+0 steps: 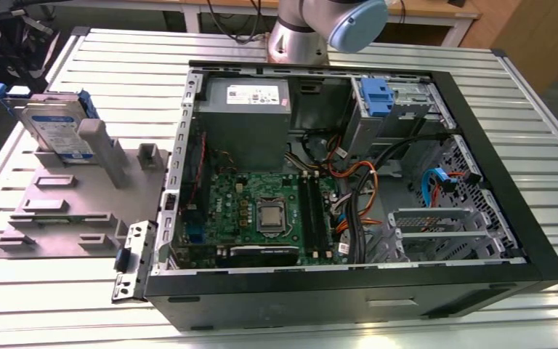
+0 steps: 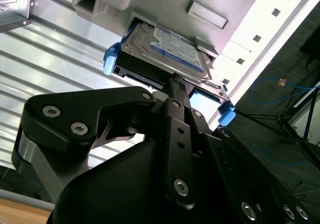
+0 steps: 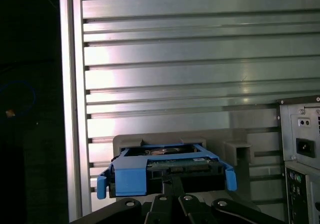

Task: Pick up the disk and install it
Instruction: 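Pick up the disk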

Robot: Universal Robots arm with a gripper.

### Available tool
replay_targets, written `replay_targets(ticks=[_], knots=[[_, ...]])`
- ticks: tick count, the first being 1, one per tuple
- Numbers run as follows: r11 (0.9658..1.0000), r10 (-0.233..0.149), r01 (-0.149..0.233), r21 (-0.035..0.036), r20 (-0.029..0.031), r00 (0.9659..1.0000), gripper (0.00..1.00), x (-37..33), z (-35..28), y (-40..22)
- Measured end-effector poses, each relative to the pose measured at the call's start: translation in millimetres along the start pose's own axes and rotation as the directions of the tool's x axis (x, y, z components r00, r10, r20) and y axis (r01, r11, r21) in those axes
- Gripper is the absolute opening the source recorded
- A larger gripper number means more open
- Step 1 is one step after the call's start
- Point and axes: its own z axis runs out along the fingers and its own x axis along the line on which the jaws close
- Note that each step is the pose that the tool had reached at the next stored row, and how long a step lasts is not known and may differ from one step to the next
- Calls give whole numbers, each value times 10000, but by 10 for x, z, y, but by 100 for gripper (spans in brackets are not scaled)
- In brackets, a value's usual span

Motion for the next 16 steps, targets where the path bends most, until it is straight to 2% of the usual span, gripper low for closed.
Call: replay_targets(ticks=[6, 10, 14, 16], knots=[[10000, -82, 82, -2, -4, 10000, 11, 0, -1, 0], [9991, -414, 414, -11, -18, 9991, 11, 0, -1, 0], [9964, -842, 842, -22, -36, 9964, 11, 0, -1, 0], [9959, -910, 909, -24, -38, 9958, 11, 0, -1, 0]])
